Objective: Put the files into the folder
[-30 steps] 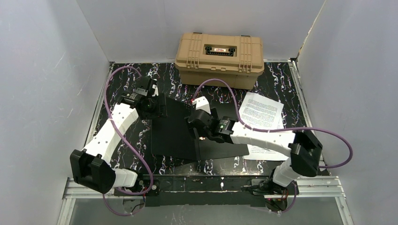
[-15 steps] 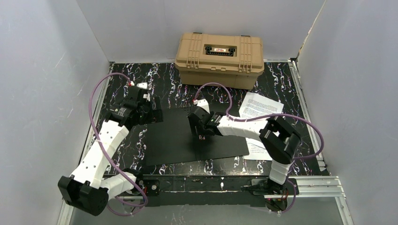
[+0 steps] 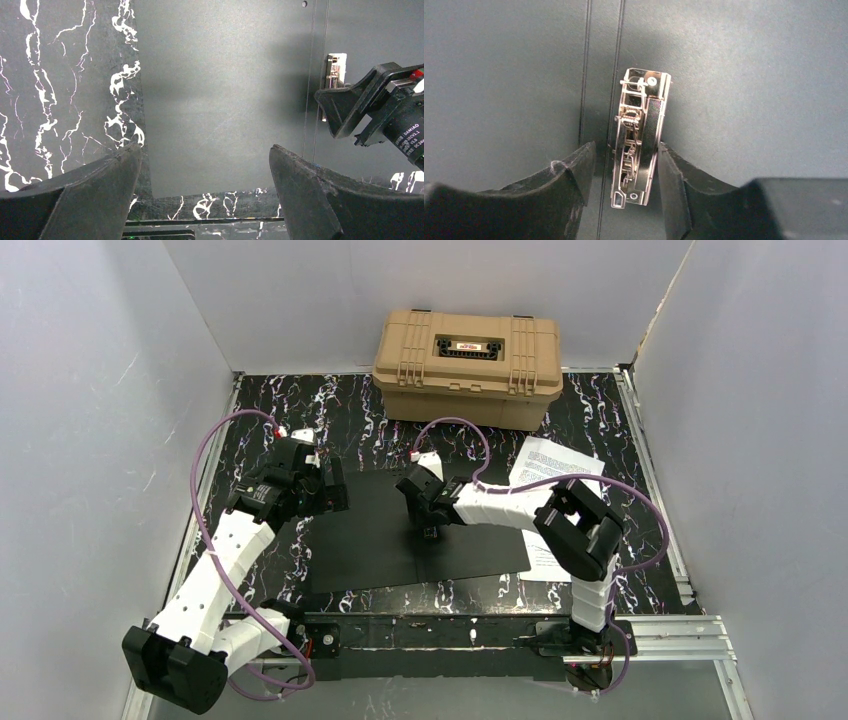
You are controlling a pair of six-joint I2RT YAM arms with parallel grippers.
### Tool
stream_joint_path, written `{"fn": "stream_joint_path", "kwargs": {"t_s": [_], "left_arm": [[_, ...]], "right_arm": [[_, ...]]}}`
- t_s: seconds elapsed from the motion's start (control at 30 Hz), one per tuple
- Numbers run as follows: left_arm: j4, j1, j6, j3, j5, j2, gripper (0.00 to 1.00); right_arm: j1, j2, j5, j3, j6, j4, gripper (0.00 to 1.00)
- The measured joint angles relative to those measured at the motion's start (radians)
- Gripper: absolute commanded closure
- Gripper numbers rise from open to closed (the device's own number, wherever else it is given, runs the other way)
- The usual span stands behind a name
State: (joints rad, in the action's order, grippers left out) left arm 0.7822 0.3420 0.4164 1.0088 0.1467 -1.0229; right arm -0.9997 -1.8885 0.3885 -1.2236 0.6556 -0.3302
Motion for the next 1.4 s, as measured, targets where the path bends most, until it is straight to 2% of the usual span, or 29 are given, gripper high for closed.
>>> {"fn": "stream_joint_path", "kwargs": {"t_s": [0.13, 0.33, 0.7, 0.93, 1.23, 1.4], "left_arm": [[-0.003, 0.0, 0.0, -0.001, -0.005, 0.0, 0.02], [-0.011, 0.0, 0.001, -0.007, -0.009, 0.006, 0.02], [-0.029, 0.0, 0.028, -0.025, -0.105, 0.016, 0.02], [-0.05, 0.0, 0.102, -0.106, -0.173, -0.006, 0.02], [-0.099, 0.037, 0.188, -0.153, -0.184, -0.089, 0.02], [-0.119, 0.09, 0.216, -0.153, -0.146, -0.164, 0.02]], "right_arm": [[0.001, -0.014, 0.0, -0.013, 0.009, 0.011, 0.57], [0.004, -0.022, 0.004, -0.022, 0.028, 0.014, 0.67], [0.003, -0.069, 0.069, -0.088, 0.033, -0.015, 0.69], [0.011, -0.084, 0.095, -0.11, -0.021, -0.021, 0.71], [0.012, -0.083, 0.103, -0.11, -0.062, -0.034, 0.43], [0.014, -0.069, 0.103, -0.11, -0.066, -0.061, 0.4]]}}
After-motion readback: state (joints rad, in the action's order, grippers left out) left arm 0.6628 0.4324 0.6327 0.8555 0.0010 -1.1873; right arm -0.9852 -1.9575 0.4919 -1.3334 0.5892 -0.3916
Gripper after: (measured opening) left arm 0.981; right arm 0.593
